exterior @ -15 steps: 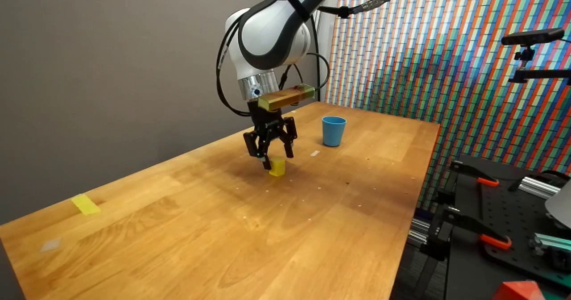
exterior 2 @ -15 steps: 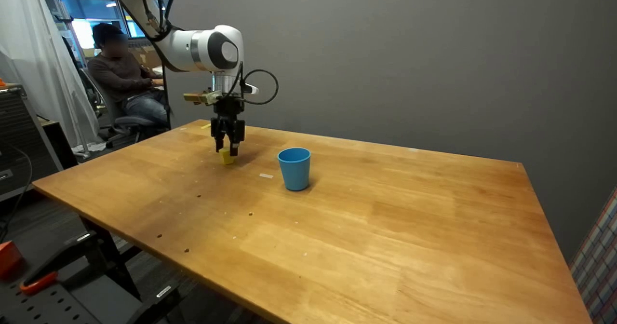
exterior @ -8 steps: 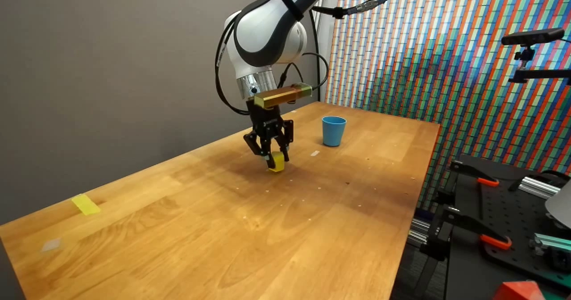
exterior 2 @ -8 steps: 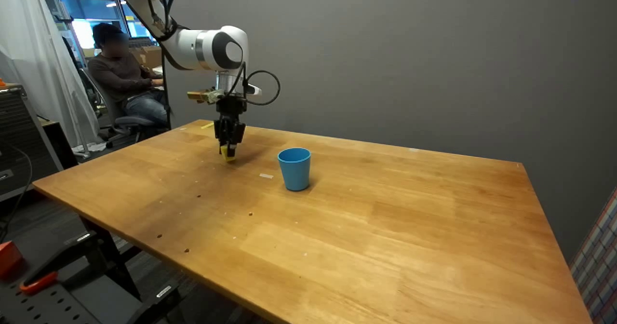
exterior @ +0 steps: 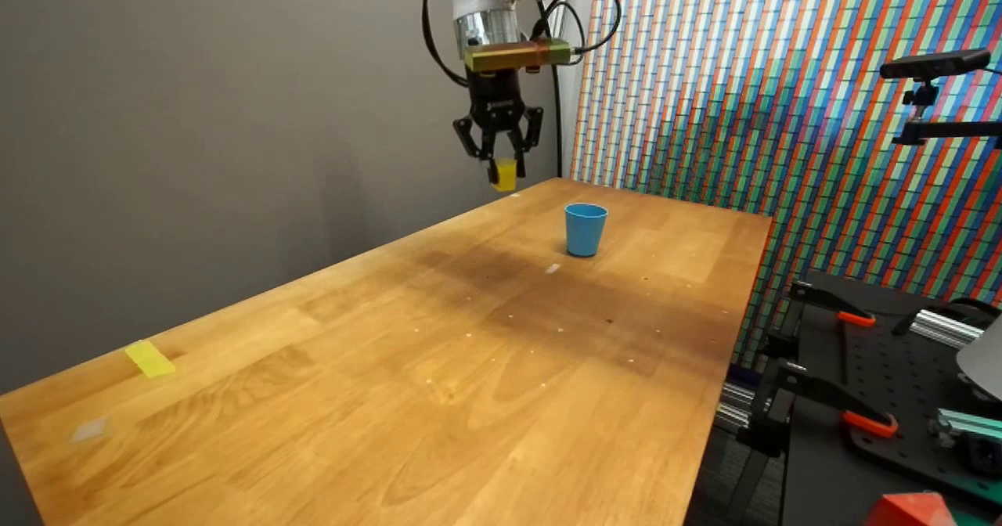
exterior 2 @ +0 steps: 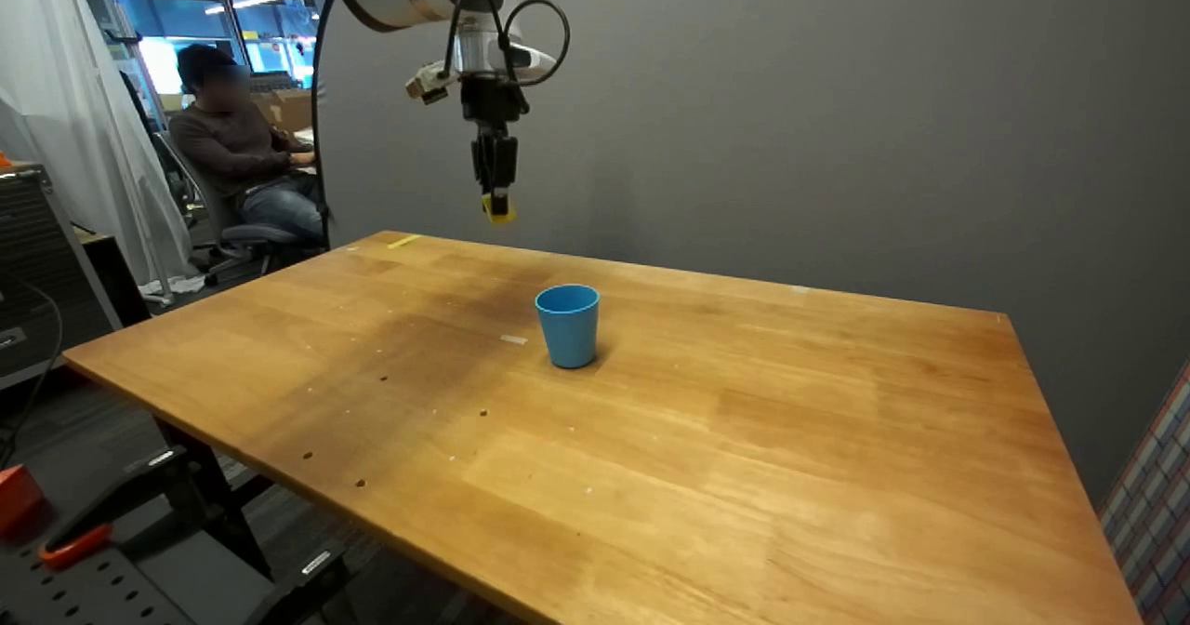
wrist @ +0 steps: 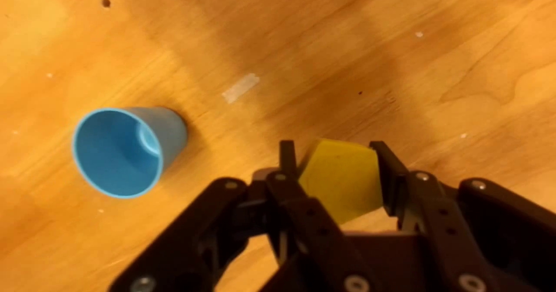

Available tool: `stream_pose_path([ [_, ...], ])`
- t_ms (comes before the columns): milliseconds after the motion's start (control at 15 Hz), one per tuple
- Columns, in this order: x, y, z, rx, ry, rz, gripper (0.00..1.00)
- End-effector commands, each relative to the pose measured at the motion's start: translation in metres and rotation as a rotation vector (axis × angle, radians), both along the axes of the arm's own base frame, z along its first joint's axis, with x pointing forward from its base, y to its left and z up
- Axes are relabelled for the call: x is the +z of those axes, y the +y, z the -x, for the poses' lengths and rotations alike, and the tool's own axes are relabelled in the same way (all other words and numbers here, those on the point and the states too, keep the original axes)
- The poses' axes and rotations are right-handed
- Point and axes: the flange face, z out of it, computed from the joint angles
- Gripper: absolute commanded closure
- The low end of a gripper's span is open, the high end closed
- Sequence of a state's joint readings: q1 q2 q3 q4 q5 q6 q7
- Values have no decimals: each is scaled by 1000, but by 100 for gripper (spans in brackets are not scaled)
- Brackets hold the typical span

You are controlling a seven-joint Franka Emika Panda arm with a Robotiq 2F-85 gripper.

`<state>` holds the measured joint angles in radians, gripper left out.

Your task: Put the yellow cube inside the blue cup

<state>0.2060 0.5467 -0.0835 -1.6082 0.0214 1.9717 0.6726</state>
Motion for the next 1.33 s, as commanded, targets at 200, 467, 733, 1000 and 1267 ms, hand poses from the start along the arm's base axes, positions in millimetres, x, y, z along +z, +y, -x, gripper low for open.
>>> stream_pose_path([
  [200,26,-77,36,-317,23,12,80],
  [467,14,-114,51,-462,50,35,80],
  [733,-4,-135,61,-545,79,41,80],
  [1000,-18,-147,64,-600,88,61,80],
  [1267,-25,-153,67,-642,83,67,30],
])
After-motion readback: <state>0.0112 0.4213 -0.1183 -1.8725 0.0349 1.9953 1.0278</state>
